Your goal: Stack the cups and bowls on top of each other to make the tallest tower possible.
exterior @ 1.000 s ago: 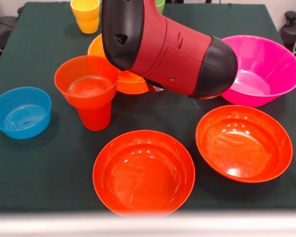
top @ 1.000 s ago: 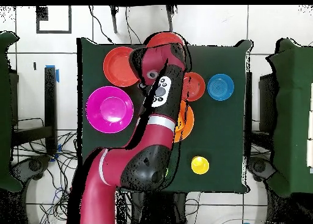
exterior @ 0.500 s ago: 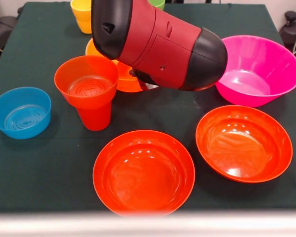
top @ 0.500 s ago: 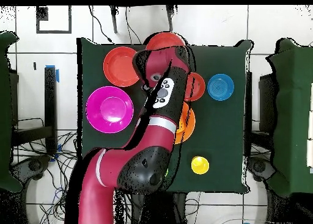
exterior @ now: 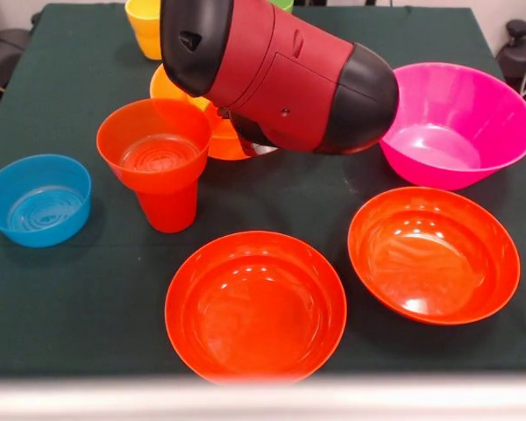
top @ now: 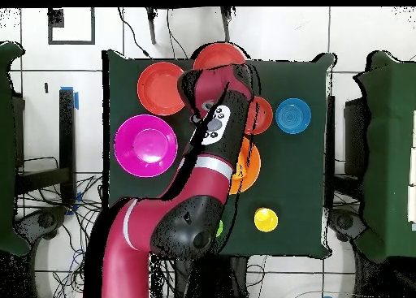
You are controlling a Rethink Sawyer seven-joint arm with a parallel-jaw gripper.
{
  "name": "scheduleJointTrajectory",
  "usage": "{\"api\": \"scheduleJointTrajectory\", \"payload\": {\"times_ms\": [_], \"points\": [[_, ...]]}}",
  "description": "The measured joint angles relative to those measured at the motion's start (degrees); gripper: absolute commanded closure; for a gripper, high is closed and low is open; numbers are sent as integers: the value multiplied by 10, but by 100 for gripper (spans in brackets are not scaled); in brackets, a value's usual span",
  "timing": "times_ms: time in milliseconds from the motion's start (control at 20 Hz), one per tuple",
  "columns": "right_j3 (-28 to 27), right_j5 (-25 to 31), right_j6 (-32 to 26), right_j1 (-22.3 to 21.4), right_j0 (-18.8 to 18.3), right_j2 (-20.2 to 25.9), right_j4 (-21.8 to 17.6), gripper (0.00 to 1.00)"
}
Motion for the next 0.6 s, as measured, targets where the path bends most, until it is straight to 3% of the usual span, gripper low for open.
{"api": "scheduleJointTrajectory", "payload": {"times_ms": [400, 600], "points": [[3, 0, 0, -1, 2, -8, 0, 100], [41, -2, 0, -21, 14, -4, 2, 100]]}}
